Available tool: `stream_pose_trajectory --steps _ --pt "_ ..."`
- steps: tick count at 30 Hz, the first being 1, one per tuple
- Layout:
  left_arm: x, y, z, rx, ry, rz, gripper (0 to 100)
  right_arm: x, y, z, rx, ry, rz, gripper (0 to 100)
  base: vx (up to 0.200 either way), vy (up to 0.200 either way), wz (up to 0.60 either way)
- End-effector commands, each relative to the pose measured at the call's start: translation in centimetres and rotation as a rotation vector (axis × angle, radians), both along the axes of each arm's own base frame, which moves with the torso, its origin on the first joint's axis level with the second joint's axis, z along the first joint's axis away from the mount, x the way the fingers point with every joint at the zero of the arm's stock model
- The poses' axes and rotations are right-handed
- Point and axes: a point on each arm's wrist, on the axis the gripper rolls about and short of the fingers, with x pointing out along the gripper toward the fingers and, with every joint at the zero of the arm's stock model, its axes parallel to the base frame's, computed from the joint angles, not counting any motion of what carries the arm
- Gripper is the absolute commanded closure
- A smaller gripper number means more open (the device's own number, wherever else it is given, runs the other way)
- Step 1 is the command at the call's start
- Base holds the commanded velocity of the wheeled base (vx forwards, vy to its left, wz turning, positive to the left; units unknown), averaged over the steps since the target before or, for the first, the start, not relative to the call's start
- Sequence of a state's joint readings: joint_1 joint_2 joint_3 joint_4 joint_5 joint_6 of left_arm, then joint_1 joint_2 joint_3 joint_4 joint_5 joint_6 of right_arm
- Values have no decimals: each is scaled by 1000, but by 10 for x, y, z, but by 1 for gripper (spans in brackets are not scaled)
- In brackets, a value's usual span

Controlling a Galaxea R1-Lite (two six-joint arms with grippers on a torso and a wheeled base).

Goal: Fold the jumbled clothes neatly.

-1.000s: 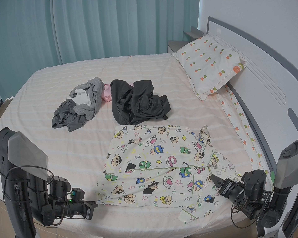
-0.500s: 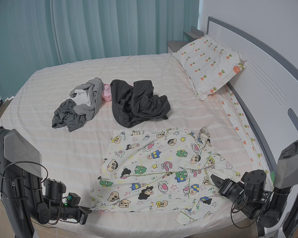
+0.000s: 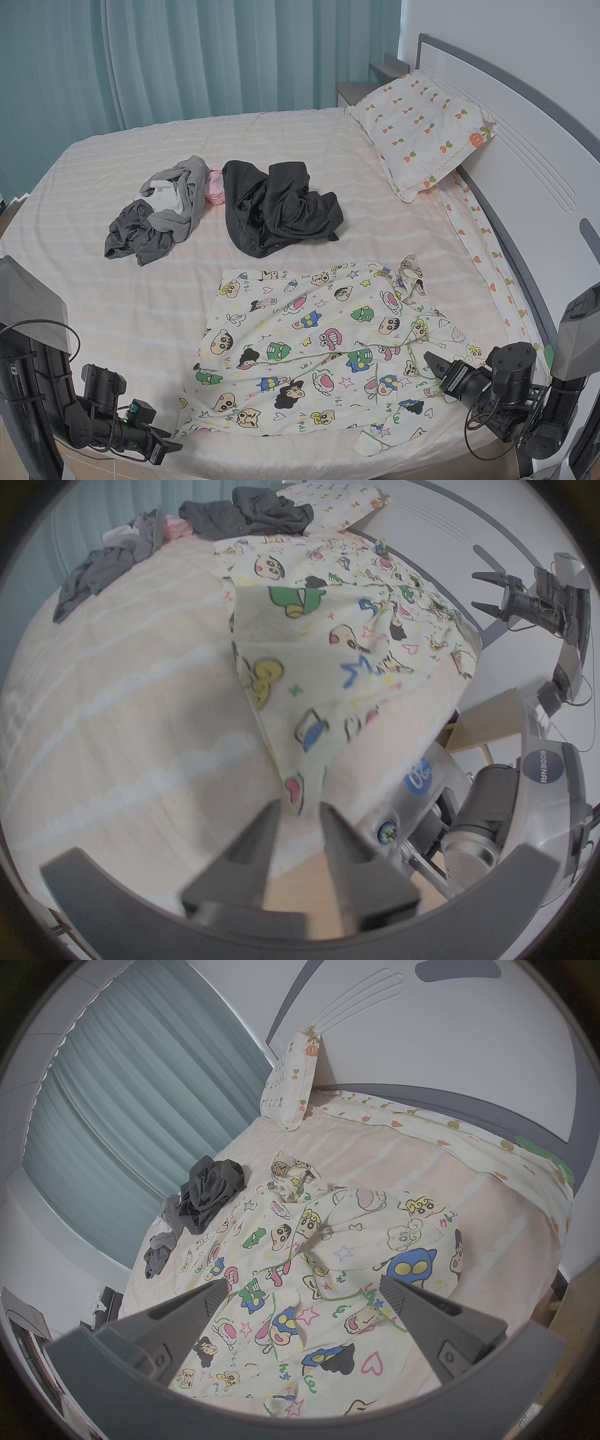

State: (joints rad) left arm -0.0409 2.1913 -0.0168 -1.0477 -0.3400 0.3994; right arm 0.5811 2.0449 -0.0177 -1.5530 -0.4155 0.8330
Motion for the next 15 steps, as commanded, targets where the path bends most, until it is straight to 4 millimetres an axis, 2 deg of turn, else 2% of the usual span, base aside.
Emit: stream_pose_trajectory --steps 1,6,8,13,14,15 --pt "-7 3 13 -27 -7 1 0 -3 -2 0 -1 1 -1 0 0 0 0" --pt "-7 13 20 -113 -33 36 0 -3 -3 2 2 -6 -4 0 0 0 0" --pt "-7 20 29 -213 -59 82 0 -3 -5 8 11 -29 -11 0 0 0 0" --pt "-7 20 40 -341 -32 230 0 0 -14 20 -1 -76 11 0 0 0 0" --pt "-6 19 47 -411 -12 318 0 10 -25 22 -55 -92 44 0 0 0 0" --pt "-6 19 48 -421 -10 329 0 12 -27 23 -60 -96 48 0 0 0 0"
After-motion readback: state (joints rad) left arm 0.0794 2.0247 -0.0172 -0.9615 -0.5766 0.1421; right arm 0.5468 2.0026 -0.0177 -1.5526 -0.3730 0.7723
